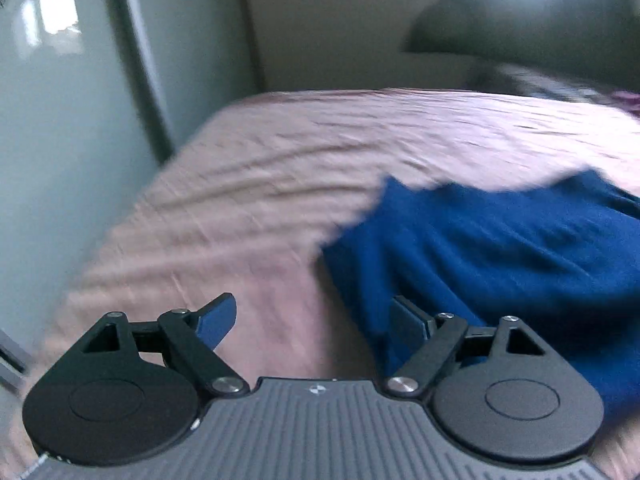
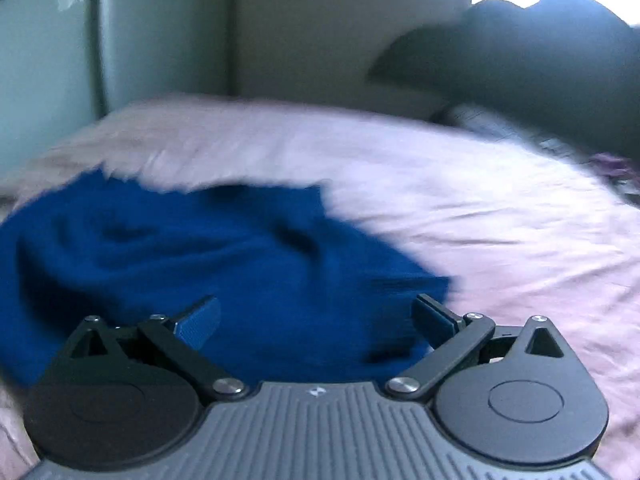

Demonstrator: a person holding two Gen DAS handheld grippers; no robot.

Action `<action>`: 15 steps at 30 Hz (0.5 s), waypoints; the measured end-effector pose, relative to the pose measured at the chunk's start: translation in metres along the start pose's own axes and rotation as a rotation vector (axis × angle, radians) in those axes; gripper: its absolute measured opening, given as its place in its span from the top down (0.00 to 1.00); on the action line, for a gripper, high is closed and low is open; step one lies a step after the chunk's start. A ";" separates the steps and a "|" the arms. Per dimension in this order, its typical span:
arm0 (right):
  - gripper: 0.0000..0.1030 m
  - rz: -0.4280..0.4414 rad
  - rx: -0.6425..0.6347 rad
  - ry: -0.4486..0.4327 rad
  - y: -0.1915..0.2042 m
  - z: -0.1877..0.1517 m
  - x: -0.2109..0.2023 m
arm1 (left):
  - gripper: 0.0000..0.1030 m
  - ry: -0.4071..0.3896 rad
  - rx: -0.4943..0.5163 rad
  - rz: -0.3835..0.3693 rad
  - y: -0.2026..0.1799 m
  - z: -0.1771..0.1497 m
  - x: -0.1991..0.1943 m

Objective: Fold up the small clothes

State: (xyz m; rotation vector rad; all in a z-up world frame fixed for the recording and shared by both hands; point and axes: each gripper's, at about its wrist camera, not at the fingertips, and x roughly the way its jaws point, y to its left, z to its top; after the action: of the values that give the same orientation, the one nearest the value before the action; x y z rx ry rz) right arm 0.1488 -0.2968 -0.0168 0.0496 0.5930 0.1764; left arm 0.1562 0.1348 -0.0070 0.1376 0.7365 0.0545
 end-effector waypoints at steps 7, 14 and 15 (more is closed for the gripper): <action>0.01 0.092 0.133 0.046 -0.016 -0.038 -0.046 | 0.19 0.022 -0.091 -0.180 -0.014 -0.055 -0.033; 0.04 0.109 0.068 0.067 0.001 -0.060 -0.068 | 0.28 0.030 -0.056 -0.190 -0.024 -0.071 -0.031; 0.11 0.118 0.089 0.074 -0.001 -0.062 -0.064 | 0.33 0.034 -0.054 -0.197 -0.025 -0.072 -0.030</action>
State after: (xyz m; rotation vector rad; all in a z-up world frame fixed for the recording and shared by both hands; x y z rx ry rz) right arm 0.0625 -0.3096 -0.0329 0.1653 0.6726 0.2667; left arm 0.0855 0.1146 -0.0429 0.0118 0.7785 -0.1111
